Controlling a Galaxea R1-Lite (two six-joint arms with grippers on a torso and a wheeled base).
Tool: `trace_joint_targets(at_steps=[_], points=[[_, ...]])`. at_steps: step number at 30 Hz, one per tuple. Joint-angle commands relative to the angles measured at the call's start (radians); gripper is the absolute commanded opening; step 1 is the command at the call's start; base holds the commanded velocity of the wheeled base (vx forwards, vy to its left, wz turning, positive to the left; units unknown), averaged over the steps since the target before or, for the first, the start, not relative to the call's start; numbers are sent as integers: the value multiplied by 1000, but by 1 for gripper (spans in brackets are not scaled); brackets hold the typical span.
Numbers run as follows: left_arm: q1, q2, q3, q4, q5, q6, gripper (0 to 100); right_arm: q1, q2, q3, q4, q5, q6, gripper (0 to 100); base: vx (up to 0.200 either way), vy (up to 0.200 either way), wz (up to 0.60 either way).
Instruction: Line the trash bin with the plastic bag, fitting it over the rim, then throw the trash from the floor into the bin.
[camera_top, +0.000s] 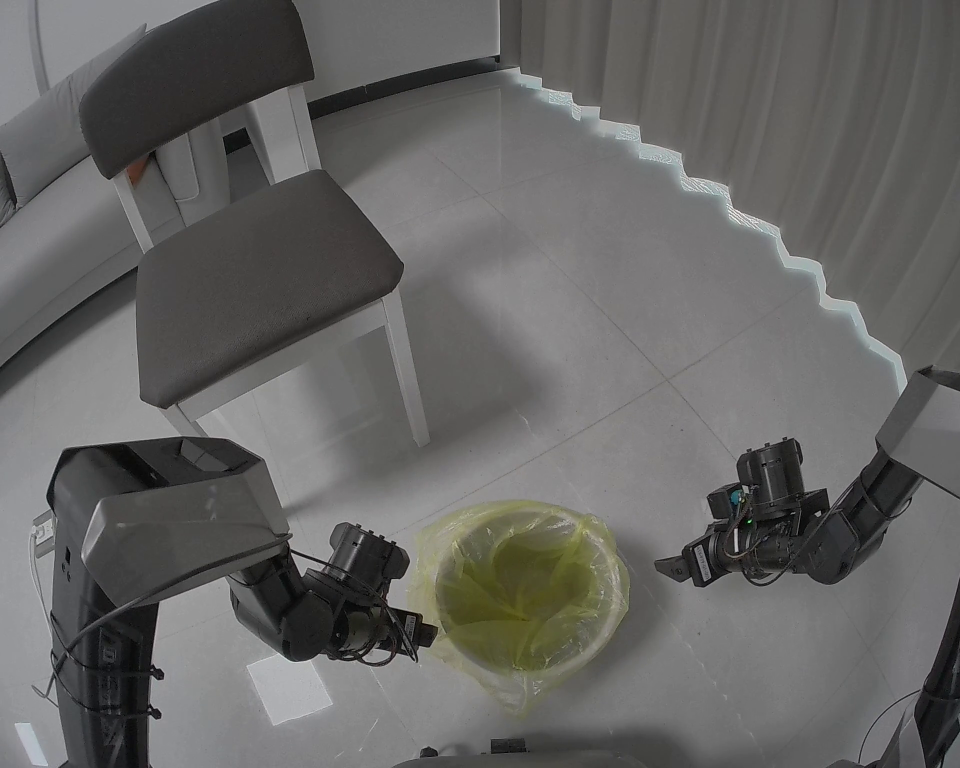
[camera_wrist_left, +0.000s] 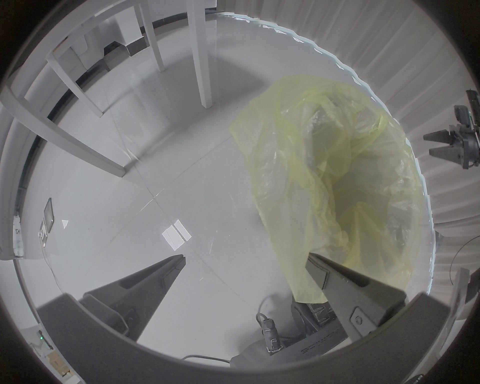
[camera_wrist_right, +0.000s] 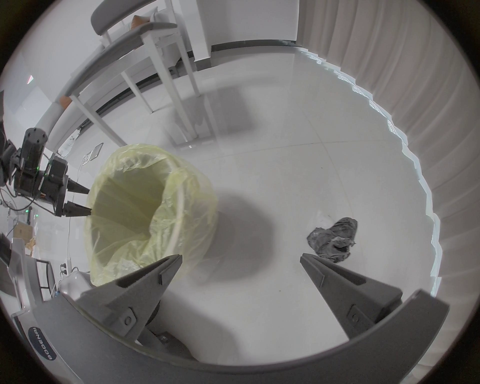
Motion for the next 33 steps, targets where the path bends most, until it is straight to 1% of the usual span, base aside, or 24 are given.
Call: trace_joint_targets(at_steps=[1,5,9,15,18,22,24,25,27,28,29,31,33], points=[[-12,20,-10,0,0,-2,100,-33,-23,-3,10,0,-1,100,0,0,0],[-9,-14,10,0,0,-8,100,-60,-39,-4,33,2,-1,100,0,0,0],[0,-143,99,-3,-31,-20,100,-108,-35,-13,45,2,-3,100,0,0,0],[16,-284,167,-32,-68,-68,100,-180,-15,-24,50,2,-10,100,0,0,0],[43,-338,170,-30,-68,-86,100,-220,25,-41,50,2,-36,100,0,0,0],[56,-401,191,-34,-77,-92,100,-267,97,-90,48,2,-73,100,0,0,0],[57,-424,205,-37,-91,-92,100,-275,119,-107,48,2,-75,100,0,0,0],[57,-470,239,-57,-124,-92,100,-280,162,-145,48,2,-76,100,0,0,0],[59,-491,257,-76,-141,-92,100,-281,185,-168,48,2,-75,100,0,0,0],[76,-522,291,-121,-160,-91,100,-280,234,-219,42,0,-70,100,0,0,0],[77,-523,292,-124,-161,-91,100,-280,238,-223,42,0,-70,100,0,0,0],[85,-548,326,-181,-161,-88,100,-281,295,-302,50,-1,-75,100,0,0,0],[91,-560,337,-196,-163,-88,100,-283,327,-345,51,-1,-75,100,0,0,0]])
